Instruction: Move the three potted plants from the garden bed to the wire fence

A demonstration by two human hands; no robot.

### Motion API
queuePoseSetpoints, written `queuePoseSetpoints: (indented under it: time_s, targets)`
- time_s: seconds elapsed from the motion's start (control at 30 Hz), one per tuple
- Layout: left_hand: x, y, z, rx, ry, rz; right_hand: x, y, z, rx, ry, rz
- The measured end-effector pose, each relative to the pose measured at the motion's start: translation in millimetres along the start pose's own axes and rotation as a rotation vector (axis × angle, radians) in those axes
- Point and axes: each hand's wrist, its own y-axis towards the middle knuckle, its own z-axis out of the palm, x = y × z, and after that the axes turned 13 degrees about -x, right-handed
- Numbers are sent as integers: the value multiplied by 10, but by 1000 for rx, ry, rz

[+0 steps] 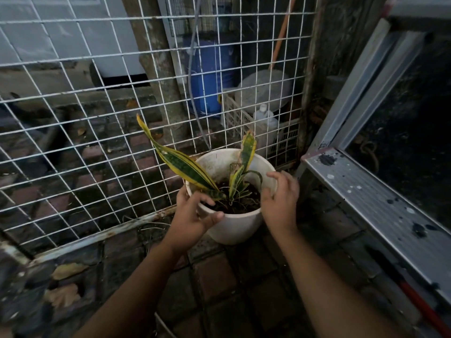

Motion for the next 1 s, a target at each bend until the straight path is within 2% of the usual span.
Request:
queuePoseSetpoints:
  time_s: [0.07, 0.13, 0.2, 0.43, 0.7, 0.77, 0.87, 1.0]
  targets:
    - [19, 15, 9, -33, 20, 16, 65, -272, 20, -111, -130, -189]
    - [29, 35, 24, -45, 35, 52, 81, -470, 51, -66, -187, -405]
    - [56, 31, 31, -30, 27, 73, 51, -526, 65, 15, -198, -503]
    - [107, -28, 111, 11, 21, 94, -200, -274, 5, 157, -87, -599]
    - [-19, -107, 366, 52, 80, 85, -196, 136, -234, 360, -74, -499]
    - [-25, -121, 372, 43, 91, 89, -152, 101, -264, 364, -142, -501]
    - [-7, -126, 322, 17, 117, 101, -87, -125, -207, 284, -292, -619]
    - [35, -117, 241, -8, 61, 62, -56, -402, -79, 249, -272, -649]
